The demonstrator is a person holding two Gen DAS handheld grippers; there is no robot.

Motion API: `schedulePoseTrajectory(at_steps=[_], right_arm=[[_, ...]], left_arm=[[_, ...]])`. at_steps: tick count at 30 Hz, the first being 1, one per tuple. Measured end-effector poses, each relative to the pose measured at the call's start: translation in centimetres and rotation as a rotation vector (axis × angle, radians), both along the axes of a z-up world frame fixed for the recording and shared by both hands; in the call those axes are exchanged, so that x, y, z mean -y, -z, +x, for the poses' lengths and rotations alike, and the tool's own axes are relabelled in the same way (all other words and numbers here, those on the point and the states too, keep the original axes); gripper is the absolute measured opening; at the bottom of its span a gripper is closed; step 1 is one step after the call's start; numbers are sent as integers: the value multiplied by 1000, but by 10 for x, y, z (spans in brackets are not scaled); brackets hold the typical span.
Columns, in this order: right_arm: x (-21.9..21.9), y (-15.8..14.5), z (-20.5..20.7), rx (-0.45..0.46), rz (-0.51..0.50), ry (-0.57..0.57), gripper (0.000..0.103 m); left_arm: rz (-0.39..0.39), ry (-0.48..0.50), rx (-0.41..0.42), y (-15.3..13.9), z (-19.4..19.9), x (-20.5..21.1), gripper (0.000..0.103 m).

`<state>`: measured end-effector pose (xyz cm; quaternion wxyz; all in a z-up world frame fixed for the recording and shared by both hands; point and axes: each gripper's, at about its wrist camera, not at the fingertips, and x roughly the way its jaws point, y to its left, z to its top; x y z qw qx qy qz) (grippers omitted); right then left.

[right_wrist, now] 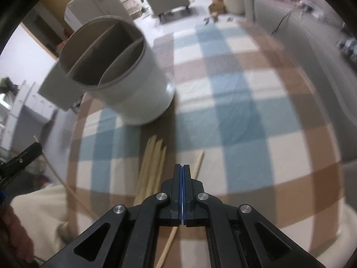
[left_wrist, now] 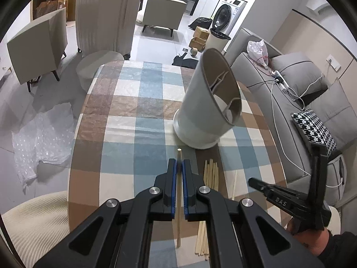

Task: Organize utensils
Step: 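Lower the right tool and close on a chopstick beside the holder, then lift the held chopsticks and drop them into the white holder with both tools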

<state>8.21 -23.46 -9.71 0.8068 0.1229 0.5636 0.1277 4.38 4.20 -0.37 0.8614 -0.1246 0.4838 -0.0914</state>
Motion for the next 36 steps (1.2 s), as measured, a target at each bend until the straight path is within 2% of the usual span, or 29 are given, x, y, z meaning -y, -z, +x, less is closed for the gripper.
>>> schedulePoseTrajectory(at_steps=[1, 3, 4, 6, 8, 11, 15, 17, 18, 19, 20, 23, 26, 31, 36], right_arm=[[-16, 9, 4, -28, -7, -3, 4], [-17, 19, 12, -78, -19, 13, 6], [-20, 24, 15, -102, -17, 16, 15], [-24, 33, 21, -141, -43, 21, 26], [-30, 37, 28, -150, -69, 5, 30], [-45, 43, 34, -175, -164, -29, 31], [-67, 42, 32, -150, -293, -55, 30], [-76, 43, 28, -134, -349, -55, 22], [-78, 42, 24, -116, -359, -51, 12], [-79, 42, 22, -106, -358, -46, 6], [-80, 42, 20, -96, -355, -44, 5], [-79, 42, 15, -61, -327, -53, 4], [-69, 37, 11, -34, -254, -15, 4], [-51, 0, -2, 94, -126, 16, 4], [-45, -32, -19, 222, -63, -9, 4]], left_arm=[[5, 0, -2, 1, -2, 1, 1], [14, 3, -10, 4, -4, 1, 1], [14, 1, -14, 6, -5, 1, 1], [9, -3, -25, 9, -4, -2, 1], [-1, -9, -29, 10, -2, -5, 1], [-22, -15, -35, 12, 2, -9, 1], [-50, -29, -47, 15, 8, -17, 1], [-62, -34, -51, 16, 9, -20, 1], [-66, -36, -53, 16, 9, -21, 1], [-71, -39, -56, 17, 10, -23, 1], [-73, -39, -58, 17, 10, -23, 1], [-74, -37, -63, 18, 10, -23, 1], [-67, -29, -55, 15, 7, -20, 1], [-52, -4, -30, 5, 3, -11, 1], [-26, 21, 4, -10, -5, 2, 1]])
